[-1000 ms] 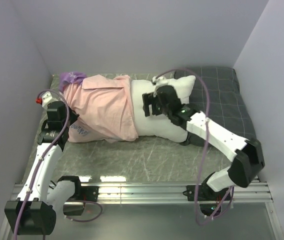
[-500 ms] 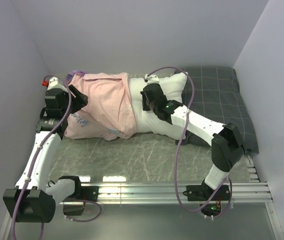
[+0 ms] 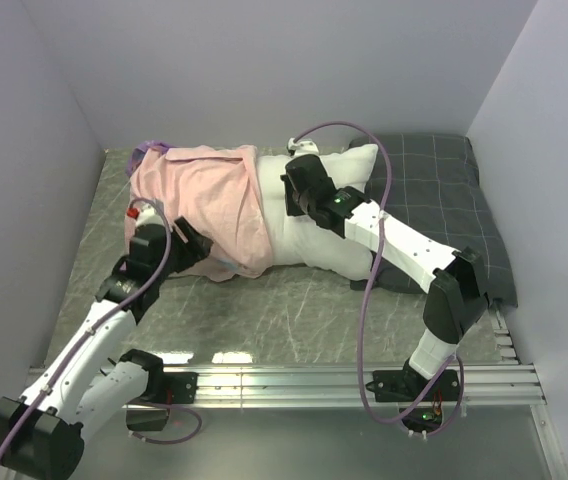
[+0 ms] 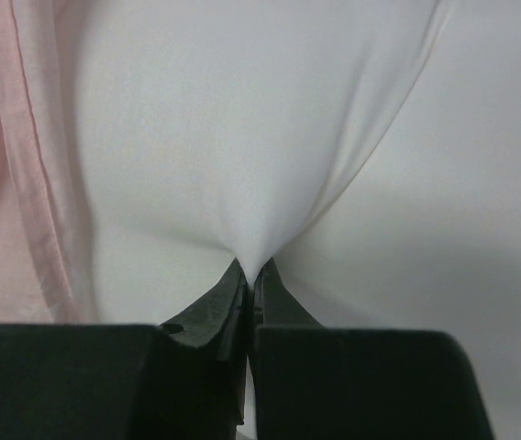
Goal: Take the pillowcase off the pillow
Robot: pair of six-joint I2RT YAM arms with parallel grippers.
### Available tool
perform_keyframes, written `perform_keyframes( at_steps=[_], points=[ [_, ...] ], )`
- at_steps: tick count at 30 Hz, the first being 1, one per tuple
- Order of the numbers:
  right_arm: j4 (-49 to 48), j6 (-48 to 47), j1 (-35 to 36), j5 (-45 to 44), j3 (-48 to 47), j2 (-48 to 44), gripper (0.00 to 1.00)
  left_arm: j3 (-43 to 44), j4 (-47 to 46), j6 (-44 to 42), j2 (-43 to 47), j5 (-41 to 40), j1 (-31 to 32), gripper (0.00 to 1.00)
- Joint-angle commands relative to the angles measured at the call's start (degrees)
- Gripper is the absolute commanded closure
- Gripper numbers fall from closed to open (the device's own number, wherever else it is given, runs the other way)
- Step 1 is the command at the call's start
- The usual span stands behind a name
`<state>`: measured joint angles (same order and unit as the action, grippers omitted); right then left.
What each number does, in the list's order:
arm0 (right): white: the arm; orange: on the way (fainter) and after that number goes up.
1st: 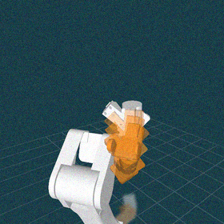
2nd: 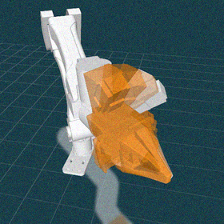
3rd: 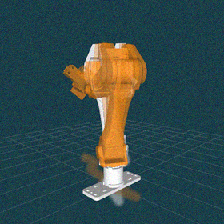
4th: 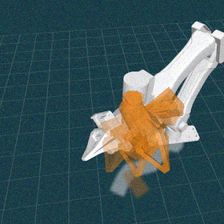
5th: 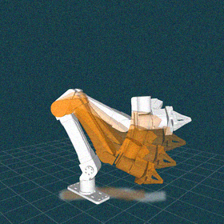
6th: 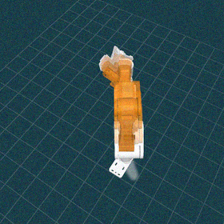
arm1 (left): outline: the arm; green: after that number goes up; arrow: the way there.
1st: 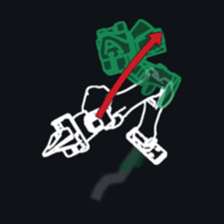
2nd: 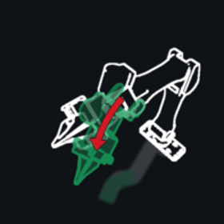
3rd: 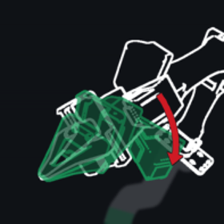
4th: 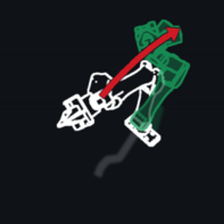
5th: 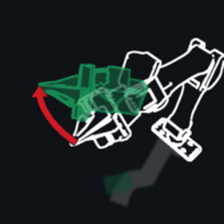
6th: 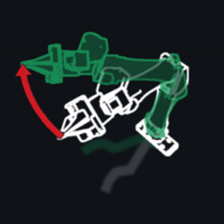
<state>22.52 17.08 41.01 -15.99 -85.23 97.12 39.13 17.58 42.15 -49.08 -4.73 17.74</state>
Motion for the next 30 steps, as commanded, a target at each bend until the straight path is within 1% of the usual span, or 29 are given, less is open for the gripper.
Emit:
perform_keyframes(
  at_steps=[1, 2, 3, 5, 6, 8, 9, 10, 11, 12, 14, 15, 16, 17, 18, 19, 20, 21, 22, 24, 25, 26, 27, 28, 29, 30],
  points=[
    [3.84, 0.32, 0.56, 0.7, -3.89, -0.27, 1.0, -4.85, -9.31, 7.15, 3.37, -0.54, 0.98, 0.28],
    [4.28, 0.23, 0.64, 0.7, -4.15, -0.18, 1.0, -5.38, -10.63, 6.81, 3.38, 0.59, 1.07, 0.27],
    [4.37, 0.23, 0.56, 0.78, -4.5, -0.18, 1.0, -6.6, -14.56, 6.54, 3.2, 1.04, 1.25, 0.26],
    [4.28, 0.41, 0.56, 0.96, -4.42, -0.18, 1.0, -7.58, -17.05, 6.36, 2.07, 2.52, 1.25, 0.24],
    [4.28, 0.5, 0.64, 1.22, -4.42, -0.18, 1.0, -8.37, -20.54, 6.54, 1.19, 3.06, 1.33, 0.24],
    [4.28, 0.5, 0.56, 1.22, -4.77, -0.35, 1.0, -8.98, -22.85, 6.8, -1.62, 3.94, 1.34, 0.25],
    [4.37, 0.41, 0.56, 1.05, -5.03, -0.35, 1.0, -9.25, -23.73, 6.98, -2.76, 3.85, 1.42, 0.29],
    [4.72, 0.32, 0.64, 1.05, -5.47, -0.35, 1.0, -9.08, -23.21, 7.07, -3.73, 3.42, 1.34, 0.33],
    [5.68, 0.23, 0.65, 0.7, -6.78, -0.35, 1.0, -8.55, -22.25, 7.24, -5.48, 2.89, 1.34, 0.41],
    [6.21, 0.06, 0.56, 0.35, -7.49, -0.61, 1.0, -7.07, -20.94, 6.98, -6.02, 0.71, 1.34, 0.61],
    [8.06, -0.64, 0.64, -0.62, -10.11, -1.14, 1.0, -4.35, -17.77, 6.28, -5.77, -2.46, 1.34, 0.8],
    [8.85, -0.91, 0.65, -1.23, -11.17, -1.75, 1.0, -3.11, -14.8, 6.02, -5.42, -6.91, 1.25, 0.92],
    [10.42, -1.34, 0.47, -2.98, -12.23, -2.11, 1.0, -1.71, -10.51, 5.32, -4.63, -9.65, 0.99, 0.95],
    [11.22, -1.7, 0.47, -3.6, -14.24, -2.46, 1.0, -0.3, -8.81, 4.79, -4.36, -11.6, 0.64, 0.97],
    [11.84, -1.79, -0.31, -3.7, -15.13, -3.42, 1.0, 2.67, -7.14, 4.26, -4.18, -13.18, -1.19, 1.0],
    [12.36, -2.14, -0.84, -3.35, -15.57, -4.04, 1.0, 4.01, -4.08, 3.3, -4.09, -14.42, -2.78, 1.0],
    [12.54, -2.14, -1.46, -2.91, -16.1, -4.57, 1.0, 6.11, -3.18, 2.85, -4.01, -13.99, -7.32, 1.0],
    [12.72, -2.14, -3.46, -2.04, -16.19, -5.62, 1.0, 6.74, -2.47, 2.5, -3.83, -13.03, -10.06, 1.0],
    [12.63, -1.88, -4.44, -1.16, -16.19, -6.24, 1.0, 7.09, -2.12, 1.98, -3.48, -10.93, -12.96, 1.0],
    [12.28, -1.44, -7.51, 0.69, -14.88, -8.6, 1.0, 7.27, -1.5, 1.97, -3.22, -9.25, -21.13, 0.99],
    [11.85, -1.18, -8.83, 1.22, -14.18, -9.49, 1.0, 7.1, -1.59, 1.88, -3.3, -8.2, -23.6, 0.99],
    [11.67, -0.91, -10.15, 2.53, -12.61, -10.36, 1.0, 6.57, -1.59, 1.97, -3.39, -6.1, -28.06, 1.0],
    [11.49, -0.56, -11.47, 3.5, -11.55, -12.11, 1.0, 6.05, -2.02, 1.97, -3.56, -5.03, -30.28, 0.99],
    [10.88, -0.04, -14.88, 4.2, -10.32, -13.09, 1.0, 5.43, -2.55, 2.14, -4.35, -3.2, -32.31, 0.99],
    [10.53, 0.4, -16.3, 5.86, -8.04, -14.05, 1.0, 3.95, -2.99, 2.32, -4.88, 0.56, -36.76, 0.99],
    [10.26, 0.76, -17.97, 6.58, -6.89, -15.72, 1.0, 3.15, -4.13, 2.5, -5.49, 2.95, -38.98, 1.0]
  ],
)
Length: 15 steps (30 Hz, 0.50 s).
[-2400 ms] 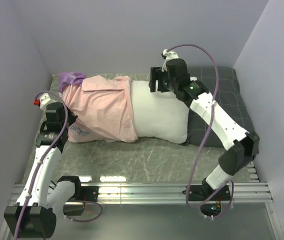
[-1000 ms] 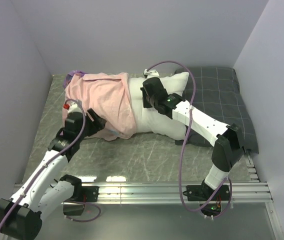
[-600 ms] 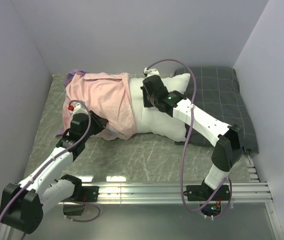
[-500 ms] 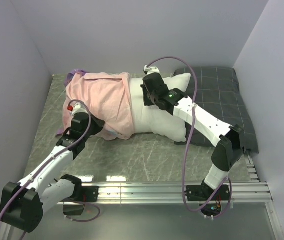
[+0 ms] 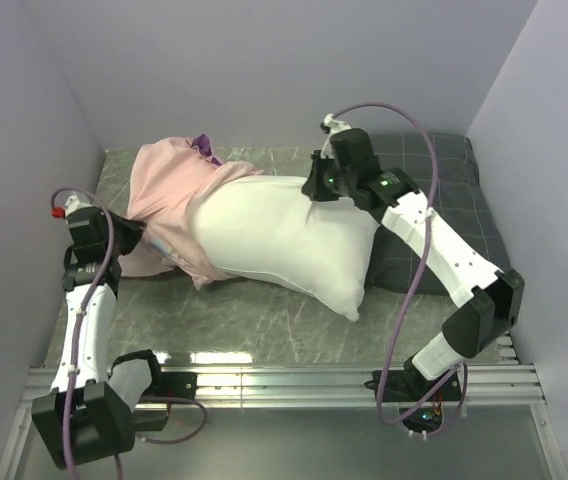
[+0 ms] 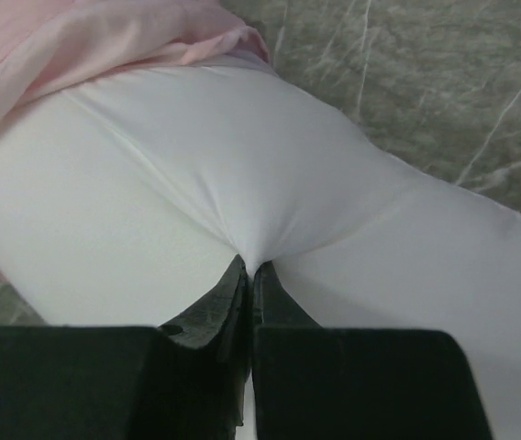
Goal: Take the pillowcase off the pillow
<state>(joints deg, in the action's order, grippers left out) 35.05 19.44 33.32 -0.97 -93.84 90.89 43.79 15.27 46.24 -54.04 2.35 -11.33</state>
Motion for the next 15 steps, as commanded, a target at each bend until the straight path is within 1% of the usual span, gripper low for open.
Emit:
perform_keyframes(
  at_steps=[1, 2, 3, 6, 8, 10, 11, 12, 13, 14, 15],
  points=[
    [-3.05, -1.34, -12.47, -8.08, 2.78, -10.29, 1.0, -2.3, -2.34, -1.07, -1.84, -2.8, -11.85, 1.0],
    [-3.49, -1.25, -13.19, -7.47, 4.62, -10.91, 1.0, -4.31, -3.22, -0.54, -2.47, 2.61, -15.18, 0.99],
    [-3.67, -1.25, -13.54, -6.94, 5.24, -11.61, 1.0, -5.28, -4.44, -0.27, -3.08, 5.1, -16.25, 1.0],
    [-4.46, -0.9, -13.2, -4.67, 6.83, -11.88, 1.0, -9.24, -9.72, 0.43, -3.79, 11.25, -16.53, 0.99],
    [-5.43, -0.98, -11.35, -4.74, 8.06, -11.7, 1.0, -12.05, -12.36, 1.4, -2.13, 12.15, -16.27, 0.99],
    [-5.52, -2.03, -9.34, -5.44, 8.59, -11.18, 0.98, -12.76, -11.93, 0.7, -0.72, 11.89, -16.0, 0.99],
    [-5.26, -2.47, -8.28, -6.14, 8.5, -11.0, 0.92, -12.94, -11.67, 0.26, -0.37, 11.8, -15.83, 0.99],
    [-5.17, -3.44, -5.31, -7.19, 8.59, -11.26, 0.83, -13.03, -11.4, -0.01, 0.07, 11.8, -15.74, 0.99],
    [-4.99, -3.79, -3.63, -10.59, 8.68, -11.61, 0.64, -13.29, -11.31, -0.36, 1.03, 12.32, -15.65, 1.0],
    [-5.16, -4.32, -1.35, -12.02, 8.76, -12.4, 0.55, -13.73, -11.31, -0.36, 1.65, 12.59, -15.39, 1.0],
    [-5.43, -5.19, 2.33, -13.08, 8.85, -12.67, 0.4, -14.08, -11.49, -0.1, 2.27, 12.94, -15.21, 0.99]
  ],
)
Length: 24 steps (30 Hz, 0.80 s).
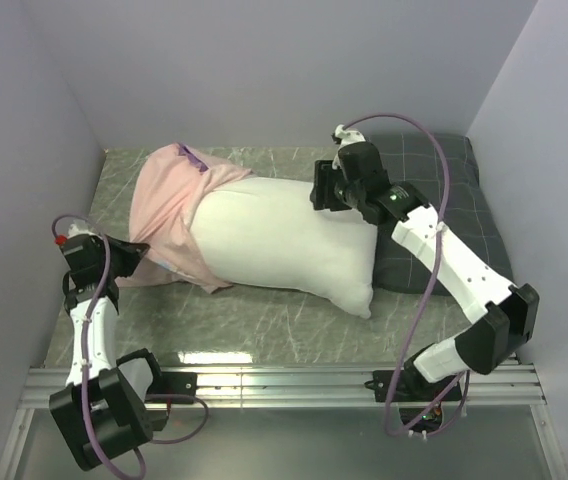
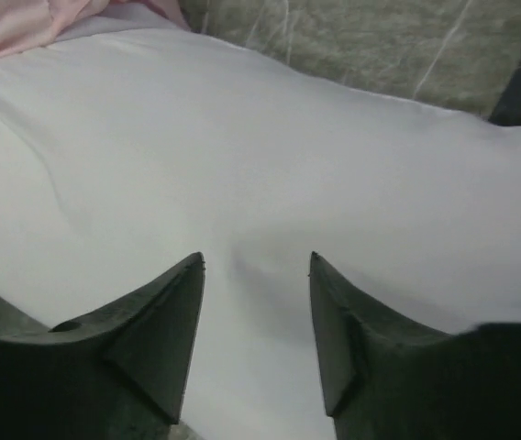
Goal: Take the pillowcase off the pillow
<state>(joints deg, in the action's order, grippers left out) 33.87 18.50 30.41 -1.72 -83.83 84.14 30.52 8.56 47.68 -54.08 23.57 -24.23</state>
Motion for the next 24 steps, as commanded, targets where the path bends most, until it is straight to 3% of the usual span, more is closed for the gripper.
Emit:
perform_keyframes(
  at_steps=[1, 3, 6, 12, 16, 20, 22, 24],
  points=[
    [-4.42, -4.7, 7.44, -13.22, -1.42, -6.18, 0.36, -1.25, -4.95, -1.45, 3.54, -7.5, -2.05, 1.0],
    [-5.21, -6.54, 13.66, -14.62, -1.25, -6.18, 0.27, -1.78, -5.04, -1.36, 5.03, -7.66, -0.39, 0.99],
    [-7.4, -10.4, 21.75, -18.05, -0.11, -4.52, 0.2, -1.26, -4.52, -2.24, 5.66, -8.45, 2.16, 0.99],
    [-13.64, -17.97, 34.6, -23.07, 3.14, 3.39, 0.16, 1.2, -3.55, -2.59, 5.22, -10.12, 7.69, 0.95],
    [-18.3, -21.75, 39.27, -29.12, 4.64, 11.98, 0.12, 2.26, -3.37, -3.12, 4.43, -11.27, 10.07, 0.93],
    [-23.22, -24.38, 39.37, -36.23, 5.43, 20.26, 0.12, 2.96, -3.37, -3.73, 3.29, -10.74, 11.39, 0.91],
    [-24.46, -24.83, 38.93, -42.3, 4.21, 24.56, 0.17, 4.1, -2.59, -4.44, 3.2, -10.74, 12.18, 0.88],
    [-21.41, -23.69, 37.62, -43.89, 0.45, 26.16, 0.51, 5.85, -1.79, -5.58, 3.28, -11.26, 12.89, 0.85]
  ],
)
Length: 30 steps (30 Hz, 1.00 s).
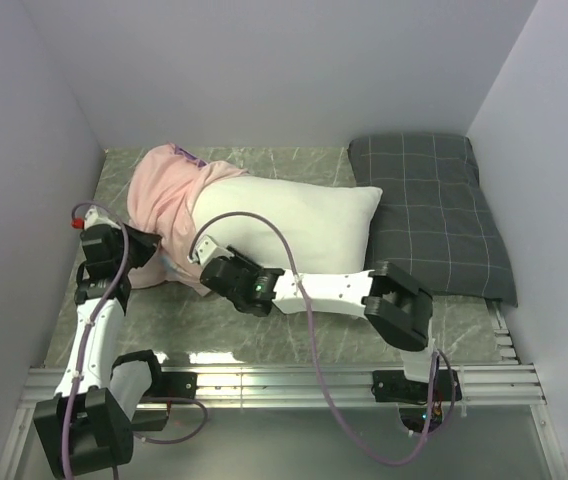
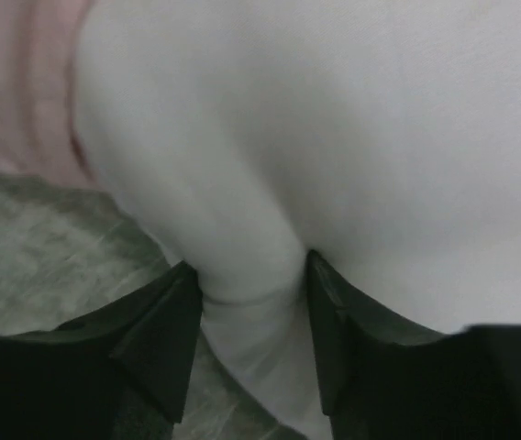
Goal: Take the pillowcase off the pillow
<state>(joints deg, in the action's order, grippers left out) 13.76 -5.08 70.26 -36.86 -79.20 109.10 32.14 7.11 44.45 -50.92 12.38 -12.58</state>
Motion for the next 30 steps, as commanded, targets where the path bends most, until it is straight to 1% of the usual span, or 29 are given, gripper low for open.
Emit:
perform_keyframes(
  at_steps=[1, 2, 3, 4, 5, 6, 7, 8, 10, 11, 12, 15, 17, 21, 23, 24, 25, 26, 27, 30],
  points=[
    [0.11, 0.68, -2.75, -9.1, -5.51, 1.12, 0.74, 4.94, 0.7, -2.78, 0.11, -0.16, 1.85, 0.82],
    [1.08, 1.91, -3.63, -9.28, -6.57, 0.51, 1.0, 5.73, 1.14, -3.57, 0.2, -0.25, 2.2, 0.8],
    [1.79, 2.0, -3.81, -8.85, -7.8, -0.54, 1.0, 7.57, 1.67, -4.01, 0.29, -0.17, 2.64, 0.77],
    [2.23, 2.01, -4.16, -7.45, -8.51, -2.73, 1.0, 8.46, 2.2, -4.54, 0.29, -0.25, 3.0, 0.68],
    [3.11, 2.09, -4.43, -6.65, -9.47, -3.71, 1.0, 9.51, 2.99, -5.85, 0.38, -0.08, 3.43, 0.63],
    [6.16, 2.27, -5.04, -6.12, -12.7, -4.41, 1.0, 11.87, 3.51, -6.56, 0.47, 0.18, 3.79, 0.57],
    [8.37, 3.05, -5.31, -5.42, -14.74, -5.38, 1.0, 13.37, 4.22, -7.17, 0.55, -0.16, 4.92, 0.48],
    [13.09, 3.5, -5.66, -4.11, -19.63, -5.56, 1.0, 14.78, 5.62, -8.49, 0.9, -0.25, 5.63, 0.44],
    [17.86, 4.64, -6.53, -2.7, -25.19, -5.91, 1.0, 19.61, 7.64, -9.55, 0.99, -1.3, 8.09, 0.36],
    [19.88, 4.82, -6.71, -1.99, -28.0, -5.74, 1.0, 21.37, 8.61, -10.34, 0.91, -1.66, 9.05, 0.35],
    [23.38, 4.91, -7.06, -1.99, -33.42, -5.74, 1.0, 24.43, 10.97, -10.61, 0.99, -2.36, 10.02, 0.34],
    [27.79, 4.99, -8.56, -1.37, -41.7, -5.13, 1.0, 28.92, 14.75, -10.87, 1.17, -6.04, 14.58, 0.33],
    [29.47, 4.99, -9.87, 0.38, -44.54, -5.04, 1.0, 30.08, 16.08, -11.22, 0.99, -8.5, 17.4, 0.32],
    [27.91, 6.84, -10.67, 2.85, -41.83, -6.7, 1.0, 28.86, 15.04, -11.05, 0.12, -9.83, 21.18, 0.3],
    [27.29, 7.54, -11.19, 3.55, -40.51, -7.15, 1.0, 28.33, 14.42, -10.44, -1.54, -10.18, 24.69, 0.3],
    [27.37, 7.89, -11.54, 3.9, -40.16, -6.88, 1.0, 28.07, 14.59, -10.35, -2.25, -12.19, 26.27, 0.3],
    [27.46, 8.33, -11.9, 4.42, -40.24, -6.36, 1.0, 27.89, 14.77, -10.34, -2.87, -14.03, 30.03, 0.29],
    [27.55, 8.51, -12.25, 4.52, -40.24, -6.18, 1.0, 27.71, 15.12, -10.52, -4.53, -16.31, 31.9, 0.29],
    [27.72, 8.68, -12.6, 4.6, -39.98, -6.09, 1.0, 27.45, 15.56, -10.61, -5.41, -19.99, 34.35, 0.29],
    [27.29, 9.3, -13.65, 4.96, -38.58, -6.79, 1.0, 27.1, 17.23, -9.47, -7.35, -24.85, 35.25, 0.42]
  ],
)
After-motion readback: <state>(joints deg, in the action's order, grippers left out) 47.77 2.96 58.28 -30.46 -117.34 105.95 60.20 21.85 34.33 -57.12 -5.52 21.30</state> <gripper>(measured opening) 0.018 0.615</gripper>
